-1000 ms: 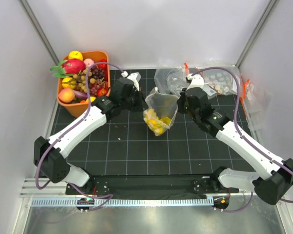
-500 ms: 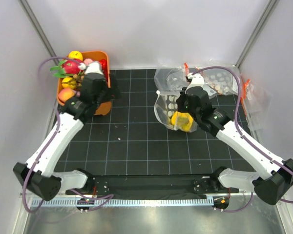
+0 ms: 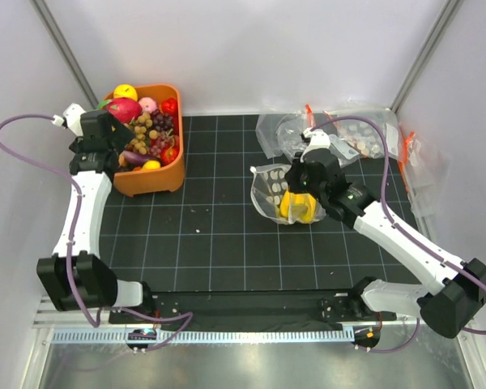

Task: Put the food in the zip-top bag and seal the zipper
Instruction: Pick up the fake fruit from the bin.

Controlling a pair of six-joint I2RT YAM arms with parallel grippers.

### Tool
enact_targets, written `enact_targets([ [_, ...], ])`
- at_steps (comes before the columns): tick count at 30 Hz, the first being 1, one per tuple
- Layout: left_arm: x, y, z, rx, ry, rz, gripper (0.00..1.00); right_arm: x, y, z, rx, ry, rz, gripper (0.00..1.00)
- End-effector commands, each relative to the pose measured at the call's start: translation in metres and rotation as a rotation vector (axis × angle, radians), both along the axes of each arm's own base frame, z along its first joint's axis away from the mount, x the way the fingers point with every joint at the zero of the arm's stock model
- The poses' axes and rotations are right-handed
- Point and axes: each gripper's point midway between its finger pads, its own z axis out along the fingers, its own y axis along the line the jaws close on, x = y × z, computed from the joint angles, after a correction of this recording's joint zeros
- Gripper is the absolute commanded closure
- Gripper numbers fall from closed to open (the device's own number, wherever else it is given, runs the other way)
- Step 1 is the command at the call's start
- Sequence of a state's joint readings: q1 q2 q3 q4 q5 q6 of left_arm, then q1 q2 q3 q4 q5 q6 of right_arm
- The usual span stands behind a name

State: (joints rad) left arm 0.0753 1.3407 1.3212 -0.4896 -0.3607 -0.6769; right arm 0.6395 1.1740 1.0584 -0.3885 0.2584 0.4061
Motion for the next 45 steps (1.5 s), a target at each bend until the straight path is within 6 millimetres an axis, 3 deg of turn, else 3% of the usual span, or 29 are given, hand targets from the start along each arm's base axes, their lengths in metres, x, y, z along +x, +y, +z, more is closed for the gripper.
enact_targets([
  [1,0.026,0.022,0.016,-0.032,-0.122,0.066,0.12,0.001,0.009,0.014,0.065,-0.038,0.026,0.99],
  [6,0.058,0.037,0.005,-0.042,-0.137,0.083,0.20,-0.002,0.009,0.014,0.073,-0.043,0.034,0.99],
  [9,0.071,0.043,0.008,-0.019,-0.152,0.098,0.24,-0.002,0.010,0.013,0.075,-0.040,0.040,0.99],
  [11,0.078,0.045,-0.008,-0.018,-0.101,0.101,0.27,-0.002,0.010,0.012,0.074,-0.038,0.041,0.99],
  [12,0.082,0.047,-0.005,-0.018,-0.103,0.102,0.29,-0.002,0.010,0.013,0.075,-0.039,0.041,0.99],
  [18,0.099,0.057,-0.032,-0.015,-0.069,0.141,0.33,-0.002,0.010,0.011,0.069,-0.038,0.043,0.99],
  [21,0.108,0.058,-0.052,-0.037,-0.031,0.141,0.45,-0.001,0.009,0.011,0.063,-0.042,0.038,0.99],
  [22,0.107,0.060,-0.057,-0.040,-0.020,0.156,0.56,-0.002,0.008,0.011,0.065,-0.040,0.037,0.99],
  [24,0.104,0.065,-0.065,-0.047,-0.021,0.195,0.65,-0.002,0.009,0.010,0.062,-0.037,0.039,0.99],
  [25,0.103,0.066,-0.065,-0.051,-0.030,0.197,0.82,-0.002,0.009,0.010,0.063,-0.037,0.037,0.99],
  [27,0.104,0.061,-0.057,-0.053,-0.050,0.162,1.00,-0.002,0.008,0.009,0.061,-0.035,0.037,0.99],
  [31,0.095,0.045,-0.027,-0.074,-0.129,0.084,1.00,-0.002,0.008,0.005,0.058,-0.028,0.036,0.99],
  [32,0.089,0.041,-0.029,-0.079,-0.128,0.066,1.00,-0.001,0.009,0.006,0.064,-0.028,0.035,0.99],
  [34,0.076,0.030,-0.002,-0.077,-0.187,0.029,1.00,-0.002,0.012,0.004,0.068,-0.020,0.045,0.99],
  [35,0.069,0.026,-0.002,-0.075,-0.189,0.020,1.00,-0.001,0.014,0.005,0.074,-0.020,0.047,0.99],
  [36,0.061,0.022,0.012,-0.070,-0.222,0.008,1.00,-0.001,0.015,0.004,0.077,-0.015,0.051,0.99],
  [40,0.041,0.007,0.025,-0.082,-0.255,-0.061,1.00,0.001,0.020,0.004,0.092,-0.014,0.060,0.99],
  [45,0.022,-0.030,0.046,-0.125,-0.313,-0.215,1.00,0.004,0.021,0.004,0.080,-0.014,0.064,0.99],
])
